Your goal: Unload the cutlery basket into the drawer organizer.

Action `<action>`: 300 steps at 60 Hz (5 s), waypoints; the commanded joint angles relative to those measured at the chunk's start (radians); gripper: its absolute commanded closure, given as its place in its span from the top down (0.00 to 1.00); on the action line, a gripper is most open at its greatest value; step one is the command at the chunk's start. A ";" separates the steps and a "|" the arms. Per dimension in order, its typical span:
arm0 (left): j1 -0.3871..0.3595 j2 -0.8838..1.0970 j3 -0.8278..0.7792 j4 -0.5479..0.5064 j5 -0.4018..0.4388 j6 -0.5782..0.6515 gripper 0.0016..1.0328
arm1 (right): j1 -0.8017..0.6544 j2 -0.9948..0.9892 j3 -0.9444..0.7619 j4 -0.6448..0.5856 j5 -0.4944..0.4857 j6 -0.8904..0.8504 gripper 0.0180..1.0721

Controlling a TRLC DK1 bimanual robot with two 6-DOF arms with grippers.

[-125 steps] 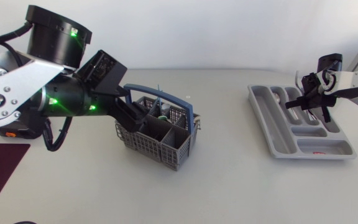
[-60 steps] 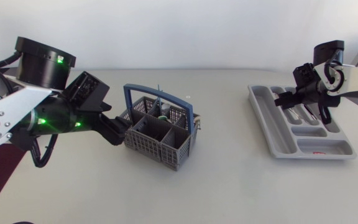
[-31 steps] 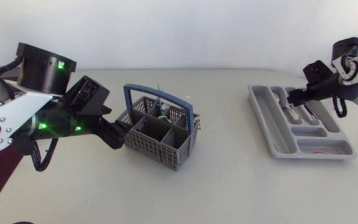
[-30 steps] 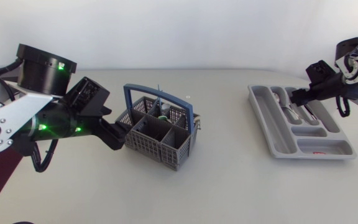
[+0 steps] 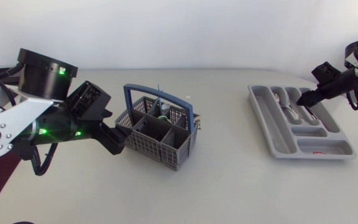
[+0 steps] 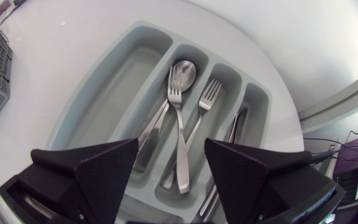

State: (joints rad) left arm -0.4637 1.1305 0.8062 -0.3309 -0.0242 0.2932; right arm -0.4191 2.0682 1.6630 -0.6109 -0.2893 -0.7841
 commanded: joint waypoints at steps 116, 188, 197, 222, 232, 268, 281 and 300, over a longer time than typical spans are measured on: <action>-0.052 -0.031 -0.162 0.113 0.001 0.069 0.89 | -0.001 0.310 0.218 -0.061 -0.048 0.040 0.18; -0.062 -0.031 -0.182 0.130 0.001 0.063 0.89 | -0.006 0.270 0.172 -0.058 -0.054 0.036 0.16; -0.069 -0.028 -0.183 0.133 0.001 0.063 0.89 | -0.006 0.276 0.149 -0.044 -0.045 0.034 0.14; -0.076 -0.023 -0.191 0.141 0.001 0.063 0.89 | -0.007 0.224 0.107 0.013 -0.050 0.029 0.12; -0.076 -0.021 -0.191 0.142 0.001 0.063 0.89 | 0.002 0.202 0.112 0.016 -0.054 0.029 0.45; -0.079 -0.008 -0.190 0.145 0.001 0.064 0.90 | 0.032 0.280 0.224 0.017 -0.056 0.040 0.46; -0.082 0.009 -0.183 0.153 0.001 0.064 0.90 | 0.037 0.313 0.241 0.016 -0.053 0.042 0.46; -0.085 0.040 -0.173 0.167 0.001 0.064 0.90 | 0.034 0.349 0.248 0.016 -0.048 0.039 0.42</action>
State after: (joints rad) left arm -0.5400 1.1530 0.6449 -0.1806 -0.0246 0.3447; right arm -0.3878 2.3749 1.8931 -0.5941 -0.3401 -0.7372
